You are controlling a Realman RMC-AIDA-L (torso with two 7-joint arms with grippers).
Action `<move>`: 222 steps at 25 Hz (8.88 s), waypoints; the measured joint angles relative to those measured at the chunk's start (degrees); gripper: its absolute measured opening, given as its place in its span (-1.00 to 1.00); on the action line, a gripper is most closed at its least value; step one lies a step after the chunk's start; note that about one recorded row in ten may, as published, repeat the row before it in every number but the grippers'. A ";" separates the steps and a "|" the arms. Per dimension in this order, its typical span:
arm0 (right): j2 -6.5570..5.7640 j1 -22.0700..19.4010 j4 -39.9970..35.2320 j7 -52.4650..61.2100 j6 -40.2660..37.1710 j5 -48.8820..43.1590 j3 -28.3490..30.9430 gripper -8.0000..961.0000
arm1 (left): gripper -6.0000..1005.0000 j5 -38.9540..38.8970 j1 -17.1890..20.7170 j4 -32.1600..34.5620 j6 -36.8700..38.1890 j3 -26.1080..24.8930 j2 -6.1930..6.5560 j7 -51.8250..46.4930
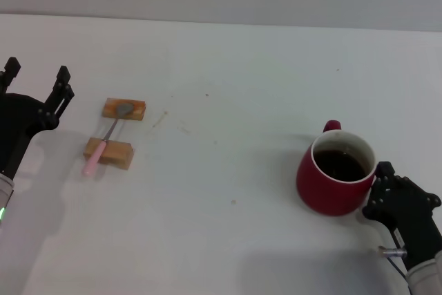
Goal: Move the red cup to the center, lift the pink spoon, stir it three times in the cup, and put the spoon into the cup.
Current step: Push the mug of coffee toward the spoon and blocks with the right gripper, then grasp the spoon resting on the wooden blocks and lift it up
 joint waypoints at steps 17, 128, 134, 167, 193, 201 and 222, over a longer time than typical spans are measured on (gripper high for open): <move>-0.05 4.41 -0.36 0.05 4.16 0.00 0.48 -0.98 | 0.54 0.00 0.12 0.00 0.04 0.04 -0.03 0.00; -0.25 10.32 -2.57 0.15 9.40 -4.40 10.44 -0.98 | 0.48 0.00 0.47 -0.26 0.55 0.00 -0.03 -0.09; -0.24 5.06 -4.04 0.14 2.67 -4.03 10.93 -0.98 | 0.48 0.06 1.49 -0.35 0.55 0.69 -0.03 -0.10; -0.45 -0.37 -6.51 3.93 -1.62 -4.20 12.89 -0.99 | 0.46 0.17 8.31 -0.98 -3.34 17.26 -0.03 -3.34; -0.44 -0.36 -6.33 3.93 -1.60 -4.31 12.78 -0.98 | 0.21 -0.01 7.35 -1.05 -6.29 16.67 -0.04 -2.38; -0.44 -0.45 -6.22 3.93 -1.60 -4.30 12.71 -0.98 | -0.03 -1.33 6.87 -1.99 -7.60 16.57 -0.18 -0.95; -0.43 -0.37 -6.18 3.93 -0.83 -4.30 12.58 -0.98 | -0.87 -0.82 7.12 -3.70 -4.85 17.17 0.25 -0.70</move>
